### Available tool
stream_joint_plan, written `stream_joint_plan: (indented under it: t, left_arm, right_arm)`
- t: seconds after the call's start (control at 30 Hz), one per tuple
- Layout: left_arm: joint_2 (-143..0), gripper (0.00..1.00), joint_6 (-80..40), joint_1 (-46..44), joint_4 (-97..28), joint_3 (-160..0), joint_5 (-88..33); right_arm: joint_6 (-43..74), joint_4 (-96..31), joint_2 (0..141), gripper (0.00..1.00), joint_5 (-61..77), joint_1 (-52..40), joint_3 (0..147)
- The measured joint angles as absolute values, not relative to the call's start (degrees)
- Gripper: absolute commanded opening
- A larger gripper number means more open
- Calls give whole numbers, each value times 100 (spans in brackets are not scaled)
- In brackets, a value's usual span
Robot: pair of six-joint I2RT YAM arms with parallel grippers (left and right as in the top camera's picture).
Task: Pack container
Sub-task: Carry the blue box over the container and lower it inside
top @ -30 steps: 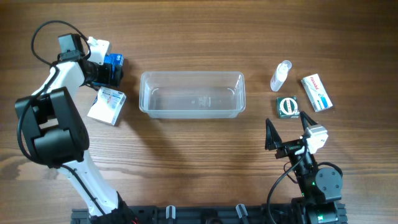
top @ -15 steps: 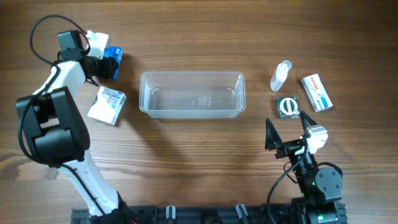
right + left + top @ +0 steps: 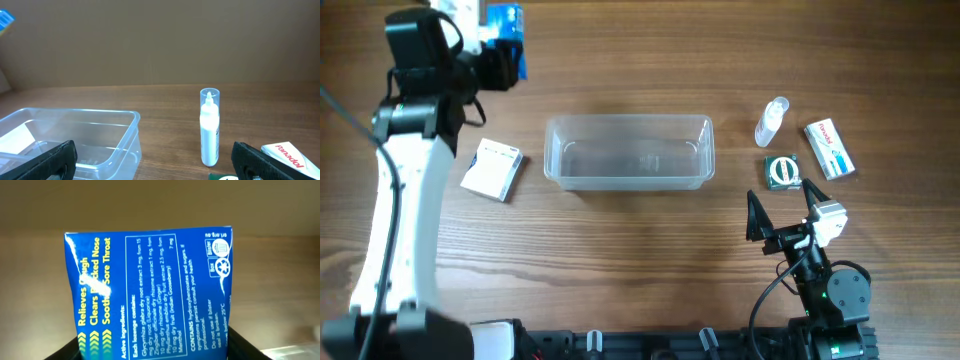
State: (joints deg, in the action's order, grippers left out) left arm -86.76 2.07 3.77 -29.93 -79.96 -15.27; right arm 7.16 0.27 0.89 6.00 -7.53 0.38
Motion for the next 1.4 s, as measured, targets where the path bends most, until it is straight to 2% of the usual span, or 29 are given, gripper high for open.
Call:
stream_joint_plan:
  t: [0.07,0.2,0.33,0.63,0.87,1.23,1.33,1.4]
  left_arm:
    - [-8460,58,-178,220,-3662,-7999,-1529]
    - [-8458,59,-556,-314,-4613,-7996,-1531]
    - [-8654,58,-674,-786,-4735,-7996,-1463]
    - [-9421,59,-967,-2025,-4716,-7953,-283]
    - [-9671,60,-1584,-2165,-4274,-7369,263]
    - [-9675,61,-1734,-2137,-3570,-6469,368]
    - [-9675,65,-1732,-2128,-3575,-6399,523]
    - [-9675,75,-1732,-2128,-3570,-6399,674]
  right_arm:
    - [716,27,89,100,602,-753,38]
    - [718,27,89,100,602,-753,38]
    - [718,27,89,100,600,-753,38]
    - [718,27,89,100,602,-753,38]
    - [718,27,89,100,600,-753,38]
    - [718,27,89,100,602,-753,38]
    - [718,25,89,100,600,-753,38]
    - [718,25,89,100,602,-753,38]
